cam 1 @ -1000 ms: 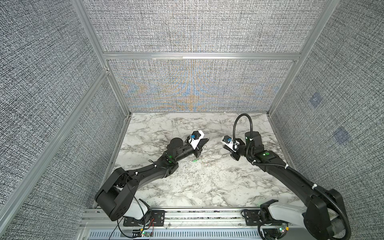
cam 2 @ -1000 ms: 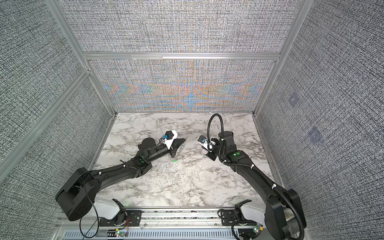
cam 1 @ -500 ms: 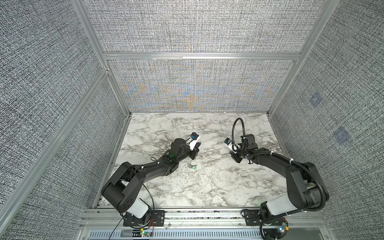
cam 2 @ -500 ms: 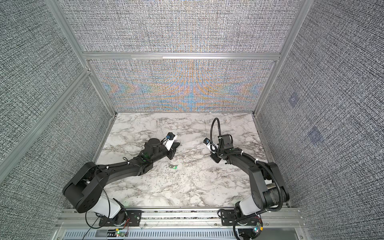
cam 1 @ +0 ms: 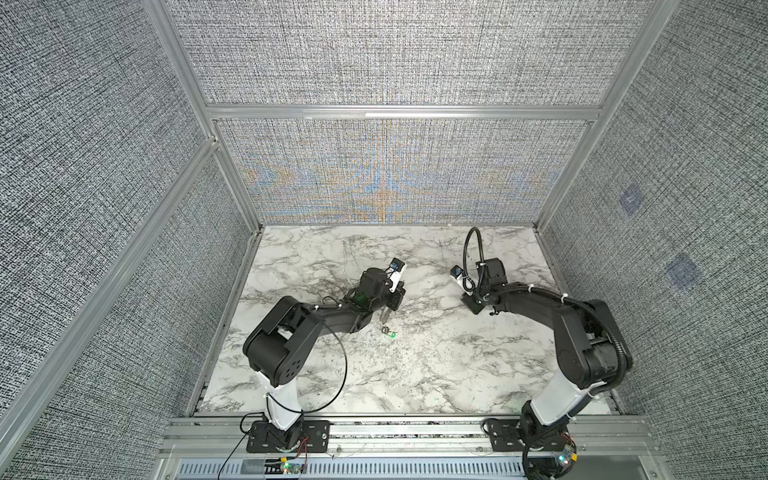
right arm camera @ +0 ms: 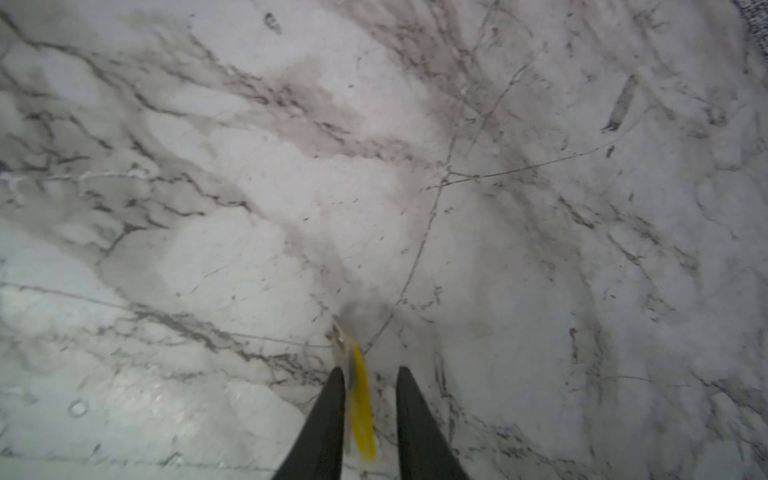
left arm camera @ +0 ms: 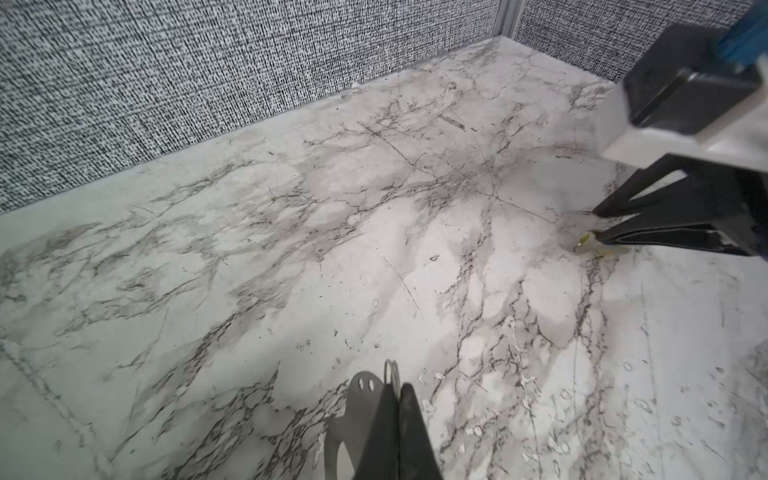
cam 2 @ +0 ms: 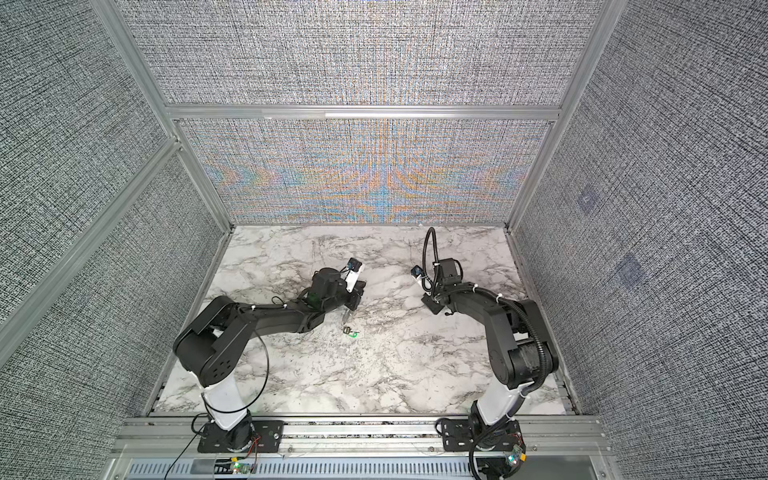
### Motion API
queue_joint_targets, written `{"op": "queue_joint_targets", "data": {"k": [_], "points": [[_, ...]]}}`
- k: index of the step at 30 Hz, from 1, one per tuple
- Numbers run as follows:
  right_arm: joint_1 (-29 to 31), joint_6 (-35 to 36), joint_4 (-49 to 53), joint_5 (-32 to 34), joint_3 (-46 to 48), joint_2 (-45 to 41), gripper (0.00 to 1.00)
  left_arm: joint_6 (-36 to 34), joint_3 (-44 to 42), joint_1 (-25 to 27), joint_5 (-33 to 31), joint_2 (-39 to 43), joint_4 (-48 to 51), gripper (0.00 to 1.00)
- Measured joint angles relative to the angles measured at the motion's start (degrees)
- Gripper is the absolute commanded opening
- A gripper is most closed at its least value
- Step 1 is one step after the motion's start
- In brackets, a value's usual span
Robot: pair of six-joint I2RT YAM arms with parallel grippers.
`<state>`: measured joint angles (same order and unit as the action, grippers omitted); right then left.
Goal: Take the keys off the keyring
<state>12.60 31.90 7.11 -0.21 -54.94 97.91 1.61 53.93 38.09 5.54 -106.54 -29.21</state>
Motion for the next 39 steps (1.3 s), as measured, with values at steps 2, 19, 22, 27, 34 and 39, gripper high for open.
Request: {"op": "queue_joint_targets", "data": {"k": [2, 19, 22, 27, 34, 39], "points": [[-0.4, -0.2, 0.0, 0.3, -0.6, -0.4, 0.57, 0.6, 3.4, 0.0, -0.7, -2.8, 1.9, 0.00], [0.1, -6.7, 0.9, 1.1, 2.4, -17.3, 0.62, 3.2, 17.2, 0.0, 5.3, -14.6, 9.0, 0.37], [0.6, -7.1, 1.2, -2.2, 5.5, -21.5, 0.61, 3.1, 17.4, 0.0, 5.6, -12.8, 7.7, 0.44], [2.3, -6.1, 1.3, -7.6, 8.0, -25.8, 0.56, 2.9, 13.3, -0.4, 5.5, -4.3, 4.9, 0.46], [9.6, -5.1, 1.6, -9.6, 3.1, -21.2, 0.54, 5.7, 1.6, -0.9, -0.7, 12.7, 7.7, 0.46], [14.2, -7.2, 3.0, -10.2, -8.0, -9.6, 0.55, 10.6, -8.8, -1.5, -7.2, 24.3, 11.8, 0.46]]}}
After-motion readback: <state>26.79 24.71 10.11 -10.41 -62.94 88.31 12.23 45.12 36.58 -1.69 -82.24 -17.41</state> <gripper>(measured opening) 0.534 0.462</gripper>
